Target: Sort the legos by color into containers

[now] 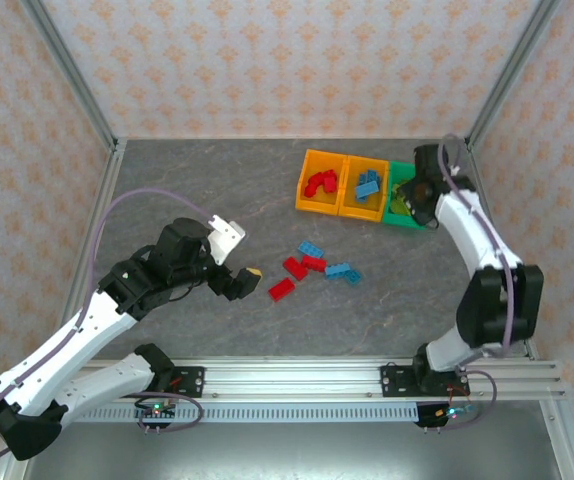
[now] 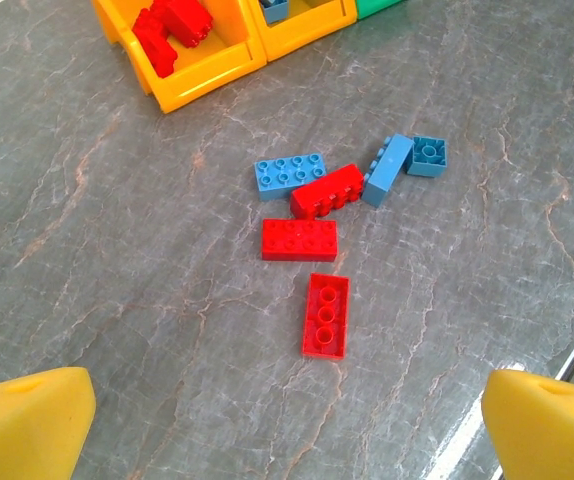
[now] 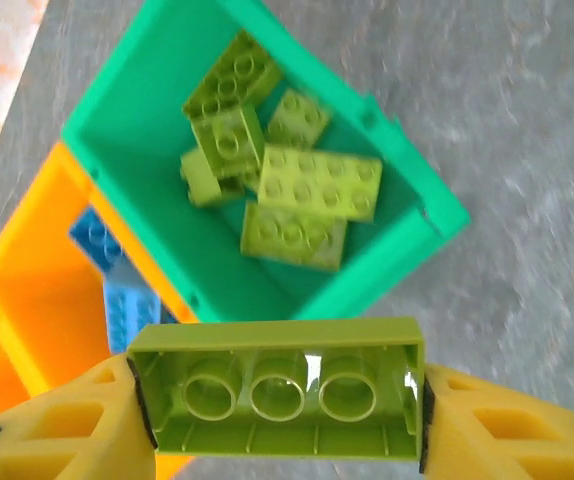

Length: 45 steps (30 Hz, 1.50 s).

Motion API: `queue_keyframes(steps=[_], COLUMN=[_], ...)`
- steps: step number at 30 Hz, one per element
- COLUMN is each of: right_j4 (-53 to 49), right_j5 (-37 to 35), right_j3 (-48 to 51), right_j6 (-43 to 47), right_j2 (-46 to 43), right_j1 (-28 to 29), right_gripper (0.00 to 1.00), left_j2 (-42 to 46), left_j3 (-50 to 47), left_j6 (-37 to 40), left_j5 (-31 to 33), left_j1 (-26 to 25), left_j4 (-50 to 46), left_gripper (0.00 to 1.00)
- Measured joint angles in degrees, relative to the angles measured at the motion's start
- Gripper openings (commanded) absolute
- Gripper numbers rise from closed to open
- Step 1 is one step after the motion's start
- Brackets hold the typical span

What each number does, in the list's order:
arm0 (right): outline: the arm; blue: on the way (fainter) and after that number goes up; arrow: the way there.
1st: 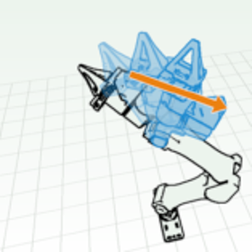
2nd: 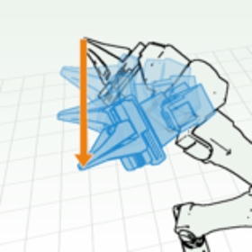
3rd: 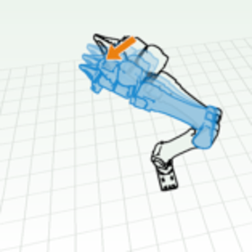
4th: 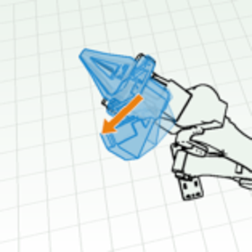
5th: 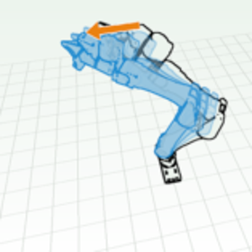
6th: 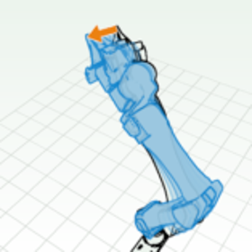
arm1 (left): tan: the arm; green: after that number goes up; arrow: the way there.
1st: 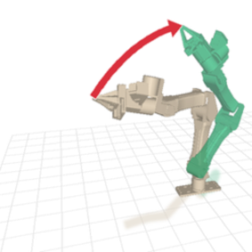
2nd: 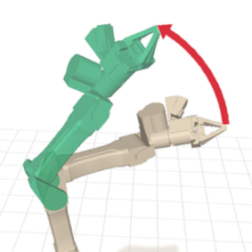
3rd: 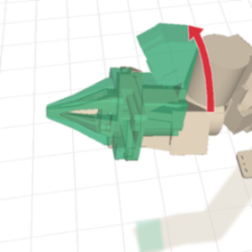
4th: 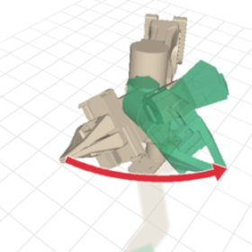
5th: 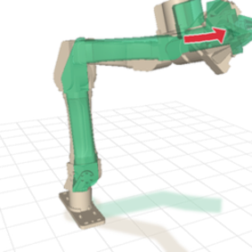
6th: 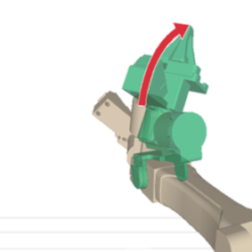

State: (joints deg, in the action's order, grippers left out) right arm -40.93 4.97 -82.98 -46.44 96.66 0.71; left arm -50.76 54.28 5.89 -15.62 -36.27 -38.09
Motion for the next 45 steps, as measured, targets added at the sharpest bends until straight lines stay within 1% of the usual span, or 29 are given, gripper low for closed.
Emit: queue_keyframes(steps=[1,3,4,6,8,10,12,14,17,18,20,22,25,28,30,33,36,39,41,45], right_j4=[-0.7,-2.8,-3.9,-6.2,-8.6,-10.6,-11.7,-11.9,-11.2,-10.9,-10.4,-10.0,-9.6,-10.2,-11.4,-13.7,-15.6,-16.6,-16.9,-16.7], right_j5=[0.6,1.5,1.9,2.5,2.6,2.6,2.8,3.5,4.9,5.5,6.3,7.7,9.9,11.5,12.5,13.7,15.9,18.2,19.3,19.7], right_j3=[-4.1,-11.7,-15.7,-21.7,-26.0,-28.2,-28.7,-27.0,-18.0,-13.6,-5.2,3.5,13.3,20.8,24.5,27.6,28.6,29.3,29.9,30.1], right_j6=[0.5,1.8,2.4,3.2,3.7,4.1,4.3,4.7,5.2,5.2,5.4,5.4,5.2,4.1,3.1,1.8,0.7,-0.8,-2.1,-5.2], right_j2=[4.1,11.1,14.6,19.3,22.0,22.4,21.9,20.1,13.2,9.6,1.6,-8.3,-21.9,-33.1,-38.9,-44.6,-47.9,-49.3,-49.5,-49.0], right_j1=[-0.8,-1.6,-1.7,-1.6,-1.5,-1.5,-1.5,-1.5,-1.3,-1.1,-0.4,1.1,3.7,5.1,5.4,6.1,7.3,8.4,10.0,16.9], right_gripper=[0.63,0.78,0.84,0.92,0.95,0.96,0.96,0.96,0.96,0.96,0.96,0.96,0.96,0.96,0.96,0.97,0.98,0.98,0.98,0.98], left_j2=[0.0,0.2,0.3,0.7,0.9,0.7,0.2,-0.8,-3.5,-4.7,-7.2,-10.6,-17.3,-25.2,-30.1,-36.0,-40.5,-44.9,-47.3,-49.9], left_j3=[0.0,0.0,0.0,0.0,0.0,0.0,0.0,0.0,0.0,-0.1,-0.1,-0.1,-0.1,-0.1,-0.1,0.0,0.7,3.0,4.3,5.7], left_j6=[0.0,0.0,0.0,0.0,0.0,0.0,0.0,-0.3,-1.6,-2.0,-2.6,-3.0,-3.5,-4.7,-5.7,-6.8,-7.6,-7.9,-8.2,-8.7], left_j5=[0.2,1.0,1.2,1.4,1.5,1.4,1.4,1.2,0.1,-0.5,-1.1,-1.6,-1.6,-1.7,-1.2,0.6,1.8,2.2,2.4,2.6], left_j1=[0.0,0.0,0.0,0.0,0.0,0.0,0.0,0.0,-0.2,-0.5,-1.8,-4.0,-6.7,-7.9,-8.1,-8.4,-8.6,-8.6,-8.6,-8.6], left_j4=[0.0,0.0,-0.2,-0.7,-1.5,-2.4,-2.9,-3.4,-3.7,-3.7,-3.7,-3.6,-3.2,-1.6,-0.3,1.6,3.7,5.2,6.3,7.3], left_gripper=[1.0,1.0,1.0,1.0,1.0,1.0,1.0,1.0,1.0,1.0,1.0,0.99,0.99,0.97,0.95,0.88,0.84,0.71,0.6,0.36])
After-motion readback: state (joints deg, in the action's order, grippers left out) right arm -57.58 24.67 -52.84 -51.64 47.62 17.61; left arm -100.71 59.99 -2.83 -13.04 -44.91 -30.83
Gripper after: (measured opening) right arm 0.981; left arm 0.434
